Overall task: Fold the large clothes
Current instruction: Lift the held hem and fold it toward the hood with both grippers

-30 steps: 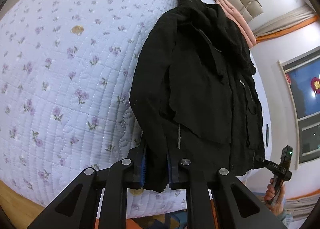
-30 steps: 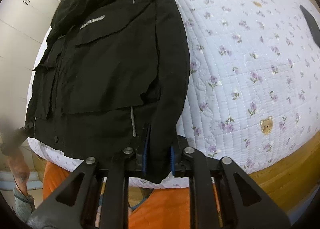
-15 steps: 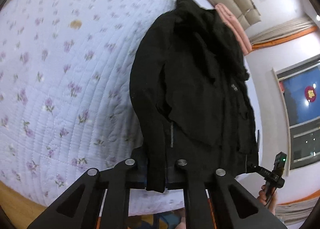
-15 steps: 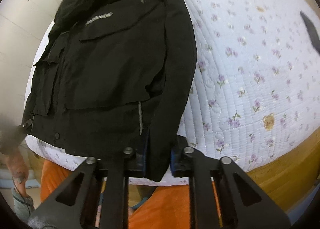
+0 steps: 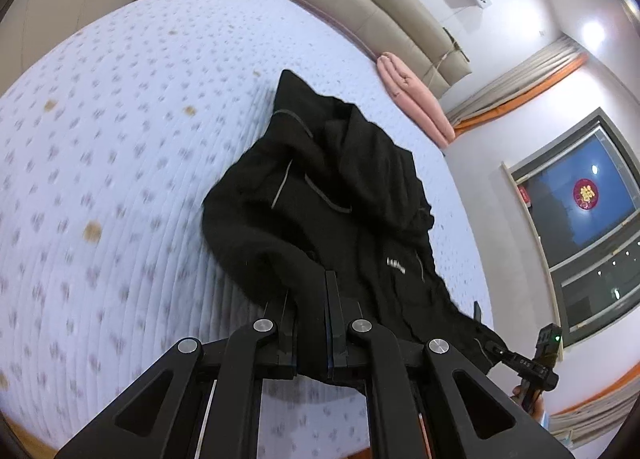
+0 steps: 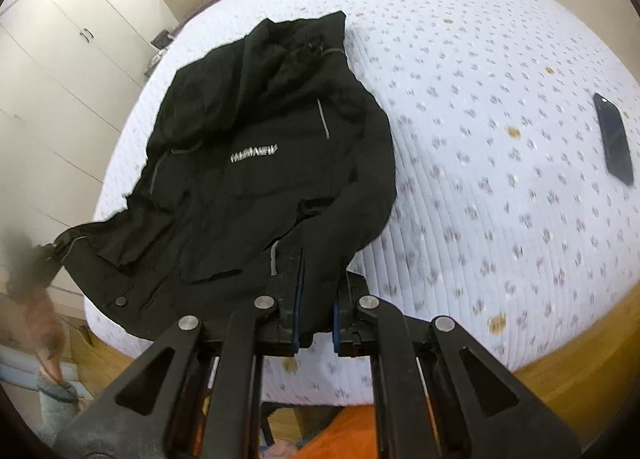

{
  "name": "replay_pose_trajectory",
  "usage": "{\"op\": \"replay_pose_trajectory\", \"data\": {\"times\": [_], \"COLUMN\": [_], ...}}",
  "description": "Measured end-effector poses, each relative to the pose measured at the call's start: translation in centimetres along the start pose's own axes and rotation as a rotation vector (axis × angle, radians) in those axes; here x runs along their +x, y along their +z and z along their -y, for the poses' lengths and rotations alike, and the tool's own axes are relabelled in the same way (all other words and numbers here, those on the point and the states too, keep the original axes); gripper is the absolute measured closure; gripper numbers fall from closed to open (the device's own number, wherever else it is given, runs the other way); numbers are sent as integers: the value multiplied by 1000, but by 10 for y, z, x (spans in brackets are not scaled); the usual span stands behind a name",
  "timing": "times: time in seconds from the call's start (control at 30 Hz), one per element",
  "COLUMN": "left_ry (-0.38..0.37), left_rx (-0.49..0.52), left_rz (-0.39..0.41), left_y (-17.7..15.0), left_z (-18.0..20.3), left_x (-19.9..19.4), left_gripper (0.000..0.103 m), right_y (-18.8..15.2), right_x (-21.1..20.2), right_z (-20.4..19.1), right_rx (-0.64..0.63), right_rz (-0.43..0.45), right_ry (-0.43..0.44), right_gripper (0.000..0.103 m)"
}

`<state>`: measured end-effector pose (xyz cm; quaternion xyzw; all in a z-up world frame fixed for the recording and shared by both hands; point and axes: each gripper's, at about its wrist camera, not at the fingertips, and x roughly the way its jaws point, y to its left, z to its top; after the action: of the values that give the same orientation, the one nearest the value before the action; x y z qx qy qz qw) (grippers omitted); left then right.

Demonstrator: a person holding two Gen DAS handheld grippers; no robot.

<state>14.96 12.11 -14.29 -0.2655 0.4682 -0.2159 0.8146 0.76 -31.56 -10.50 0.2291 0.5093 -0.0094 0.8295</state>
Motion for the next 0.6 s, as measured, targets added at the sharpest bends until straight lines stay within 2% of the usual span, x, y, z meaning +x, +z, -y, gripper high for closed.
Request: {"op": "replay_pose_trajectory", "data": {"times": [0.1, 0.3, 0.4, 0.6], "left_ry": [-9, -12, -5, 14], "left_rx": [3, 1, -11, 71], "left_rz": [-13, -19, -21, 24], "left_y": [26, 88, 126, 222], "left_z": [-2, 3, 17, 72], "left_x": [23, 64, 77, 90], "left_gripper": [94, 94, 94, 93], "right_y": [21, 94, 136, 234], "right_x": [12, 37, 37, 27], "right_z": [9, 9, 6, -4], "right_rx": [15, 51, 61, 52], "right_rz": [-22, -84, -105, -65], "right_ry": [36, 95, 94, 74], "right_gripper": [95, 95, 95, 95]}}
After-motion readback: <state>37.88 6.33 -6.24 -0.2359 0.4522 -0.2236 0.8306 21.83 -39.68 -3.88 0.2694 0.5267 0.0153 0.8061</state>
